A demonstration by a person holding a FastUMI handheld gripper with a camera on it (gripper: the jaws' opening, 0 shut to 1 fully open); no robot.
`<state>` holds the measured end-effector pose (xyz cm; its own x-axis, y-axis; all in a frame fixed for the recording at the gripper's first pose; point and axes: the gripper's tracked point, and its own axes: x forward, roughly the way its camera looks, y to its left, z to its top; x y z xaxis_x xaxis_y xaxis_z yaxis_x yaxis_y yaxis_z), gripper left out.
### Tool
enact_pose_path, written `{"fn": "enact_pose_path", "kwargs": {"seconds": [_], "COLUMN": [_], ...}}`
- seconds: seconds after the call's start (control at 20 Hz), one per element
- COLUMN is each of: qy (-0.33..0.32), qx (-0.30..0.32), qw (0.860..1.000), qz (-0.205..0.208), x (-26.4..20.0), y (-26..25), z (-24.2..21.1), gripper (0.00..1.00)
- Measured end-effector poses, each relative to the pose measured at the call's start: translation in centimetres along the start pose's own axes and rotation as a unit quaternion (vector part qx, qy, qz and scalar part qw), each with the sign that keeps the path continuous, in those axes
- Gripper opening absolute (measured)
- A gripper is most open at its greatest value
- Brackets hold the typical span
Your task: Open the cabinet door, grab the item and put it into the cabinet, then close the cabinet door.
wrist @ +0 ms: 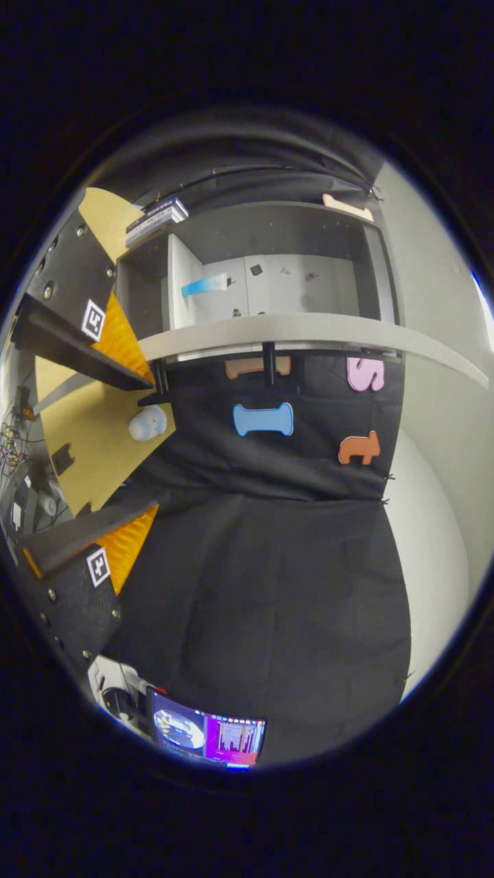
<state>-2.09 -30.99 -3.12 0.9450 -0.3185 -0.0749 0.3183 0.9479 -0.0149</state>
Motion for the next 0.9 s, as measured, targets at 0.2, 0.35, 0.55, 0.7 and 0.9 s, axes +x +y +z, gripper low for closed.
{"fn": "enact_pose_path", "kwargs": {"seconds": [0.2,0.35,0.55,0.7,0.9], "qy": [-0.007,-0.001,-0.001,-0.003,-0.003], "qx": [-0.007,-0.003,-0.005,-0.004,-0.004], "qw": [1.000,0.999,0.995,0.989,0.979], "qz": [-0.001,0.034,0.096,0.146,0.206], "x": [-0.5,-1.5,-1.1,-1.4,-1.5], "y": [1.2,3.4,7.9,11.2,15.7], "z": [-0.1,-0.3,-1.0,-1.2,-1.5], "gripper": [0.93,0.93,0.93,0.93,0.93]}}
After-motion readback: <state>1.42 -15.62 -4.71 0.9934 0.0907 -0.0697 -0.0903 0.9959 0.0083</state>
